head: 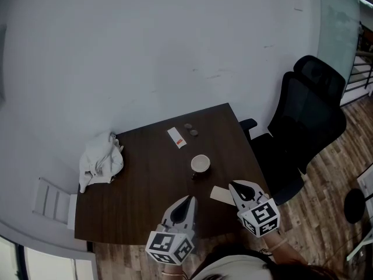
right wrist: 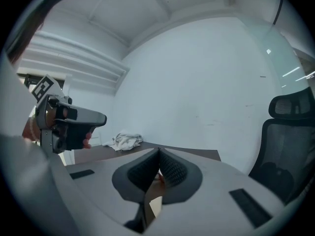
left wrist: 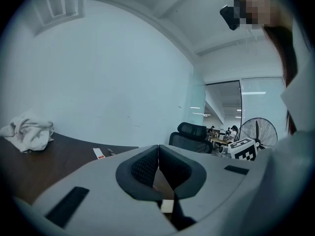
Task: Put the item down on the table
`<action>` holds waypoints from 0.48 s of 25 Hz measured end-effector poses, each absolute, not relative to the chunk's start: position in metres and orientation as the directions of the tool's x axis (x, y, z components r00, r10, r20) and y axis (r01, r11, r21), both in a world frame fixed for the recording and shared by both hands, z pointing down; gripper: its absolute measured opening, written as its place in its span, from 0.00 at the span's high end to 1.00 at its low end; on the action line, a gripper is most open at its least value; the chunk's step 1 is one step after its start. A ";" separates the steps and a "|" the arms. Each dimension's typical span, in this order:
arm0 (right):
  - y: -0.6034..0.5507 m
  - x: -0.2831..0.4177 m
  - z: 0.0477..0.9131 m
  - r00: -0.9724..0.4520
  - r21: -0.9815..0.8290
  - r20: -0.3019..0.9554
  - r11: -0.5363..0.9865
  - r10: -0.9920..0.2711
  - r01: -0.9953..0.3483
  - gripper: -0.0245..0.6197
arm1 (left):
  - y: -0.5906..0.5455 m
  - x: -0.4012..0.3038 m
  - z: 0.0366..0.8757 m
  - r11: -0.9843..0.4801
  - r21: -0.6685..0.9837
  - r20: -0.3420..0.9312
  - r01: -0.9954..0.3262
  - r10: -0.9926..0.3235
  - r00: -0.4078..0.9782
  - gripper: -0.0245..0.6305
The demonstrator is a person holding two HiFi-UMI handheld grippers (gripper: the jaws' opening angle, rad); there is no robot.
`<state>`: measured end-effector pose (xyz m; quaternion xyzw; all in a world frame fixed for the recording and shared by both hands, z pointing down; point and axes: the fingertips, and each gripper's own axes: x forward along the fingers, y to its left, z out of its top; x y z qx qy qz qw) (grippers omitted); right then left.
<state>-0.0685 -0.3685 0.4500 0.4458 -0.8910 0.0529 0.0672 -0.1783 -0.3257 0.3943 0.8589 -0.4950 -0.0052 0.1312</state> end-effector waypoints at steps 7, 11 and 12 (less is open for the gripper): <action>-0.356 -0.061 0.425 -0.593 -0.065 0.124 0.590 -0.796 -0.805 0.95 | -0.325 -0.168 0.394 -0.487 0.225 0.118 -0.844 -0.846 0.520 0.93; -0.350 -0.058 0.412 -0.581 -0.047 0.103 0.580 -0.807 -0.813 0.95 | -0.323 -0.164 0.392 -0.497 0.221 0.111 -0.839 -0.842 0.528 0.93; -0.348 -0.057 0.410 -0.581 -0.043 0.101 0.579 -0.808 -0.814 0.95 | -0.322 -0.164 0.392 -0.499 0.221 0.110 -0.838 -0.841 0.529 0.93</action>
